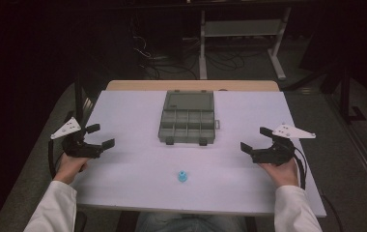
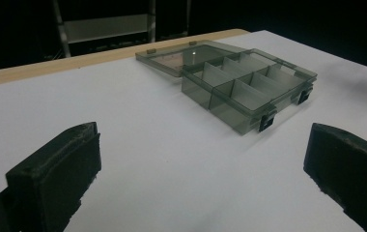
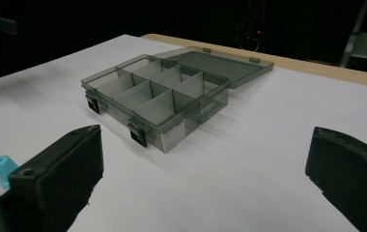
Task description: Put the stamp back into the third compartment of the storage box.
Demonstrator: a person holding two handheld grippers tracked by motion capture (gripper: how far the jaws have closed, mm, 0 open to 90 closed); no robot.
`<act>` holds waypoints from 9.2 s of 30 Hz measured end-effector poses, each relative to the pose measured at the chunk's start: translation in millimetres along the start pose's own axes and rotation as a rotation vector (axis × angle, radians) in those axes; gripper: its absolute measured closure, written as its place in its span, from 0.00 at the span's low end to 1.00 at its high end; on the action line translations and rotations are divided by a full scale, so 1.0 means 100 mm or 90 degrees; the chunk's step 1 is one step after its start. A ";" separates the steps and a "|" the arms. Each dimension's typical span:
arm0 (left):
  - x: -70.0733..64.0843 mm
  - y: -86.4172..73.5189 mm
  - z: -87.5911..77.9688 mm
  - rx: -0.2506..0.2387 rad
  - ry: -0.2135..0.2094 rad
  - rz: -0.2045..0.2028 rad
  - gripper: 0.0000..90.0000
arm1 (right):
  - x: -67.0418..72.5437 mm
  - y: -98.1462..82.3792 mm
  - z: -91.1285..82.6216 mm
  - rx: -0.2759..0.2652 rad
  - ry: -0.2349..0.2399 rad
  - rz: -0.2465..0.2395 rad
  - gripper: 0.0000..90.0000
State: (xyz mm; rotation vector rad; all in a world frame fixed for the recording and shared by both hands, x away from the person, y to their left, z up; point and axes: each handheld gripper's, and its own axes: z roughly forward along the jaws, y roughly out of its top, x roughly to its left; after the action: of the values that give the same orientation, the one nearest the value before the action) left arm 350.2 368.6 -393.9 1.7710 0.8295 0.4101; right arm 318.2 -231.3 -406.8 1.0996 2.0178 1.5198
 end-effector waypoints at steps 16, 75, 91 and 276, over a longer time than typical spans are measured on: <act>-0.06 0.14 0.12 0.033 -0.016 0.020 0.00 | -0.01 0.00 -0.02 -0.005 0.002 0.003 0.00; -0.60 0.50 0.79 0.202 -0.141 0.156 0.00 | 0.04 -0.02 0.01 0.011 0.002 -0.008 0.00; -0.73 0.52 0.97 0.245 -0.183 0.176 0.00 | 0.03 -0.02 0.01 0.012 0.002 -0.010 0.00; -1.75 0.50 1.64 0.444 -0.419 0.413 0.80 | 0.00 -0.03 -0.01 0.013 0.007 -0.007 0.00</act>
State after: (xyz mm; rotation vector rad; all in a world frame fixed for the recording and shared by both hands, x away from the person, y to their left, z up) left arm 349.2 123.3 -384.9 2.6037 -0.1291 -0.0984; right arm 316.6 -232.0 -409.6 1.0886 2.0469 1.5058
